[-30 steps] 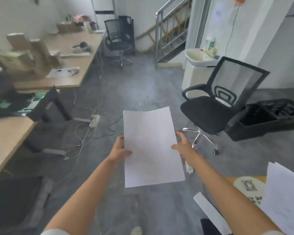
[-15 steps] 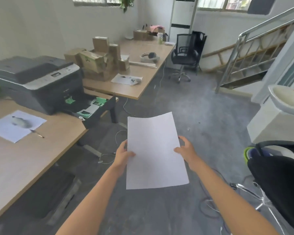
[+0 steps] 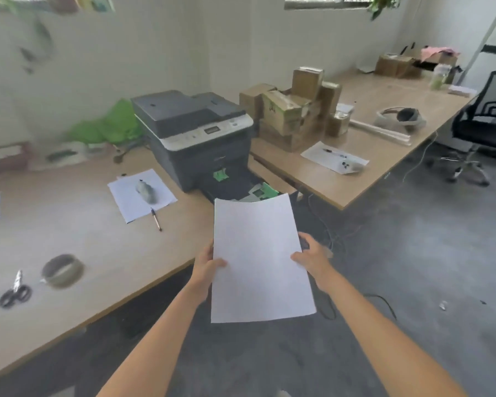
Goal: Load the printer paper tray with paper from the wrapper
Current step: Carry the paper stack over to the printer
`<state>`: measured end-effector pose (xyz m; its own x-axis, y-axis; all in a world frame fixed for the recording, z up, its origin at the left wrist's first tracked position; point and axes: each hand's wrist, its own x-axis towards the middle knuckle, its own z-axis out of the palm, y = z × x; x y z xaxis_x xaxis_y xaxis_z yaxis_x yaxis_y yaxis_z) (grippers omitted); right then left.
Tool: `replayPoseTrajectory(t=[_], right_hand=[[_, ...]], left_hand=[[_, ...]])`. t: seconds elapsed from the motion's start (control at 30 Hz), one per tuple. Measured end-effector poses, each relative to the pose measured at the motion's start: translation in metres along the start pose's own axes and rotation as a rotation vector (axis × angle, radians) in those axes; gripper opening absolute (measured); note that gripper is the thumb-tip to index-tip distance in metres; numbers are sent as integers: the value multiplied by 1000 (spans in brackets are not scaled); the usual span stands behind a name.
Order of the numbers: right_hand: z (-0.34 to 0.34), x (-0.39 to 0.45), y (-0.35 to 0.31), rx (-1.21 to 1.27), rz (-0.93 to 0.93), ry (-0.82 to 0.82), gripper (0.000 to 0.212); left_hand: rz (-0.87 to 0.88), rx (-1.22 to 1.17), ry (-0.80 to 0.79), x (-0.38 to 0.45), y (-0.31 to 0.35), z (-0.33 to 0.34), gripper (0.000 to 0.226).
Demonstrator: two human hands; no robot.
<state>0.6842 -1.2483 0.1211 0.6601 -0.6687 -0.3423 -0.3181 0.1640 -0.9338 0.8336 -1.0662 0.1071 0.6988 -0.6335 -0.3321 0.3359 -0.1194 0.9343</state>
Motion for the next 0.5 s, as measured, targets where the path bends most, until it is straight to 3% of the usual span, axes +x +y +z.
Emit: replayPoseTrajectory(t=[0.33,0.5], right_hand=[[103,160,-73,-209,-89,-427,56],[162,211,-83,-282,-173,-494,50]], left_hand=[[63,-50,453,65,38,-72,62],[103,-29,616,97,48,-114,57]])
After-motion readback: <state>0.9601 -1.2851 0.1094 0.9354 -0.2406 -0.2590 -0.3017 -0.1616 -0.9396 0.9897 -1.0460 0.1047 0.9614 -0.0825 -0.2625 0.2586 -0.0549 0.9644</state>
